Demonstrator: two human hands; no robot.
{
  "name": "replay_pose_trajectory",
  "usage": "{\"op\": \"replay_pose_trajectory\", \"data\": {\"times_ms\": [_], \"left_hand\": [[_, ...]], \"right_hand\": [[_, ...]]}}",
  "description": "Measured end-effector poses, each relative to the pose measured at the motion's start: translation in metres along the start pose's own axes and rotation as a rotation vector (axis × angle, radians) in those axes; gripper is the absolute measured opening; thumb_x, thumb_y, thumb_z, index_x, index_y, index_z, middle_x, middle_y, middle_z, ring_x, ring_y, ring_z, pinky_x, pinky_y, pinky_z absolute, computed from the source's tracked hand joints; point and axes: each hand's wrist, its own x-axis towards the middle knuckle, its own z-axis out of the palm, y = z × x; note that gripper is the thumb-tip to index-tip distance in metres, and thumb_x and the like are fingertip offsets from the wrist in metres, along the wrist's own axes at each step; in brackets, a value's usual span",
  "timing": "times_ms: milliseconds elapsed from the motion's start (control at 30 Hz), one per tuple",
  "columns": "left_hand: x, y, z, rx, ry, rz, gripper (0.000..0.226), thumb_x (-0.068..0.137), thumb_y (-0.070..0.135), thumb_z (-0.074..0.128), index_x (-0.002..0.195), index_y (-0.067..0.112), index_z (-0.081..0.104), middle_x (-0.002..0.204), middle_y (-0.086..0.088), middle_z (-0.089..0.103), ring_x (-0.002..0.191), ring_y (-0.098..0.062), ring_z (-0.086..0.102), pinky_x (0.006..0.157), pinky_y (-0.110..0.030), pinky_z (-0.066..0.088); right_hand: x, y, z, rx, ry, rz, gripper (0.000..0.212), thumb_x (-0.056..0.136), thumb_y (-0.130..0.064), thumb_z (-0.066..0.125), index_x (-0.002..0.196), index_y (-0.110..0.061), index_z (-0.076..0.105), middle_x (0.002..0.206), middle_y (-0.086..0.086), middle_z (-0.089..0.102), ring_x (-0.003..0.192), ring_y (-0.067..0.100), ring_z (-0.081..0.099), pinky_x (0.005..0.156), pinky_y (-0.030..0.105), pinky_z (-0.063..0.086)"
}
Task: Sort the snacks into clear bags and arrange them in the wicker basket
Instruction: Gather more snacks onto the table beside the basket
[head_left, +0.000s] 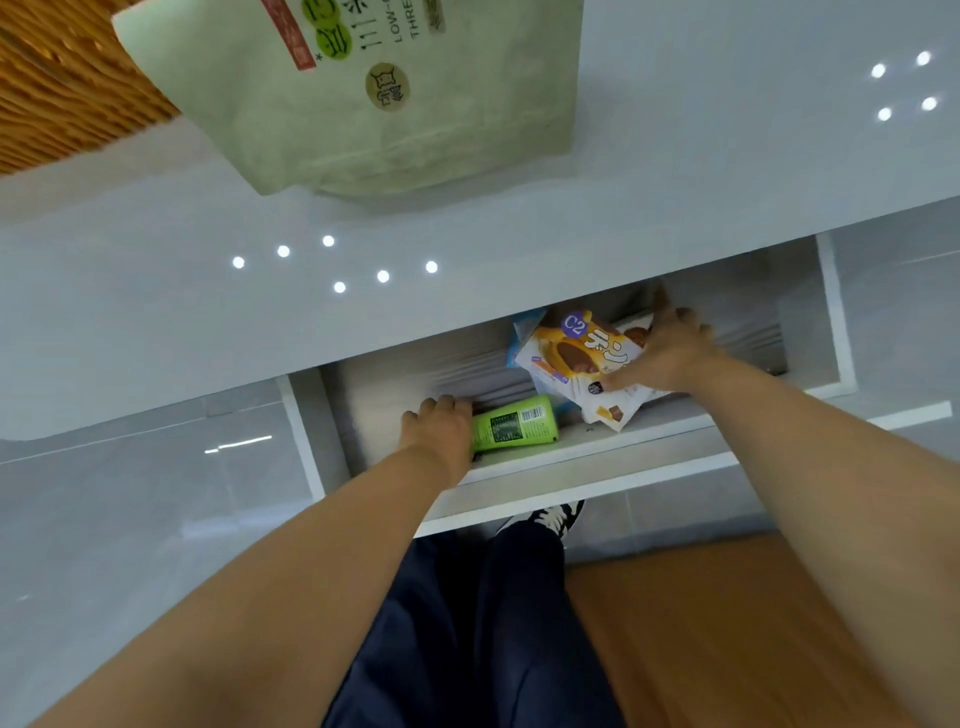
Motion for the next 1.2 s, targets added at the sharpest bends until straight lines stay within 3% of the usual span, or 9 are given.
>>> {"op": "replay_pose_trajectory", "data": {"times_ms": [100,167,267,433,600,700,900,1100,1200], "left_hand": [[-0.002,0.005,-0.007,0.181,-0.057,-0.041,0.052,0.094,0.026,0.055,0.139,0.010,0.036,0.141,-0.014,0.036,0.127,-0.031,0.037,0.103,-0.044,0.033],[-0.005,0.006,-0.012,0.176,-0.093,-0.076,0.053,0.092,0.022,0.055,0.140,0.009,0.035,0.140,-0.013,0.037,0.128,-0.030,0.038,0.105,-0.045,0.030],[-0.016,0.000,-0.018,0.045,-0.091,-0.130,0.056,0.094,0.025,0.055,0.141,0.007,0.031,0.139,-0.012,0.041,0.128,-0.030,0.042,0.108,-0.047,0.029],[-0.050,-0.011,-0.026,-0.084,-0.125,-0.129,0.050,0.097,0.039,0.049,0.133,0.008,0.034,0.134,-0.011,0.050,0.123,-0.030,0.050,0.104,-0.044,0.035],[-0.100,-0.018,-0.033,-0.354,-0.085,-0.168,0.042,0.095,0.048,0.051,0.116,0.013,0.043,0.111,-0.007,0.059,0.097,-0.025,0.060,0.079,-0.034,0.048],[-0.128,-0.017,-0.041,-0.609,-0.051,-0.193,0.032,0.095,0.045,0.054,0.107,0.016,0.048,0.087,0.001,0.061,0.073,-0.014,0.060,0.061,-0.027,0.045],[-0.161,0.002,-0.063,-0.941,-0.040,-0.247,0.029,0.097,0.042,0.052,0.117,0.021,0.055,0.100,0.003,0.062,0.084,-0.008,0.058,0.069,-0.019,0.044],[-0.168,0.019,-0.098,-1.006,0.005,-0.282,0.036,0.087,0.042,0.065,0.114,0.024,0.051,0.097,0.005,0.063,0.087,-0.014,0.063,0.070,-0.025,0.047],[-0.168,0.027,-0.120,-1.023,0.104,-0.218,0.030,0.086,0.041,0.066,0.109,0.030,0.051,0.091,0.009,0.064,0.070,-0.006,0.064,0.058,-0.018,0.048]], "right_hand": [[0.005,0.012,-0.002,0.014,-0.080,-0.058,0.124,0.026,-0.077,0.078,0.136,-0.038,0.037,0.128,0.000,0.061,0.115,0.026,0.058,0.098,0.047,0.047],[-0.001,0.013,-0.008,-0.111,-0.098,-0.143,0.099,0.041,-0.074,0.076,0.128,-0.033,0.049,0.123,-0.003,0.063,0.113,0.025,0.057,0.098,0.047,0.046],[-0.014,0.003,-0.012,-0.227,-0.052,-0.260,0.073,0.060,-0.052,0.083,0.121,-0.027,0.051,0.125,0.005,0.054,0.119,0.031,0.045,0.100,0.046,0.043],[-0.021,-0.014,-0.001,-0.195,-0.124,-0.359,0.075,0.061,-0.026,0.086,0.124,-0.018,0.047,0.121,0.006,0.057,0.110,0.025,0.054,0.091,0.040,0.051],[-0.020,-0.025,-0.003,-0.477,-0.080,-0.458,0.094,0.067,-0.033,0.082,0.145,-0.024,0.030,0.144,0.012,0.035,0.135,0.033,0.032,0.109,0.048,0.035],[-0.023,-0.031,-0.010,-0.579,-0.130,-0.428,0.084,0.071,-0.037,0.080,0.143,-0.023,0.039,0.147,0.014,0.031,0.138,0.035,0.026,0.111,0.048,0.031],[-0.046,-0.021,-0.009,-0.415,-0.135,-0.490,0.084,0.076,-0.026,0.075,0.144,-0.015,0.028,0.143,0.011,0.037,0.133,0.030,0.031,0.103,0.039,0.037],[-0.060,-0.019,-0.016,-0.510,-0.100,-0.495,0.088,0.075,-0.047,0.074,0.143,-0.015,0.029,0.144,0.005,0.038,0.132,0.027,0.029,0.104,0.042,0.031],[-0.056,-0.028,-0.014,-0.626,-0.154,-0.445,0.097,0.073,-0.061,0.068,0.149,-0.020,0.025,0.152,0.007,0.024,0.137,0.030,0.024,0.109,0.044,0.026]]}}
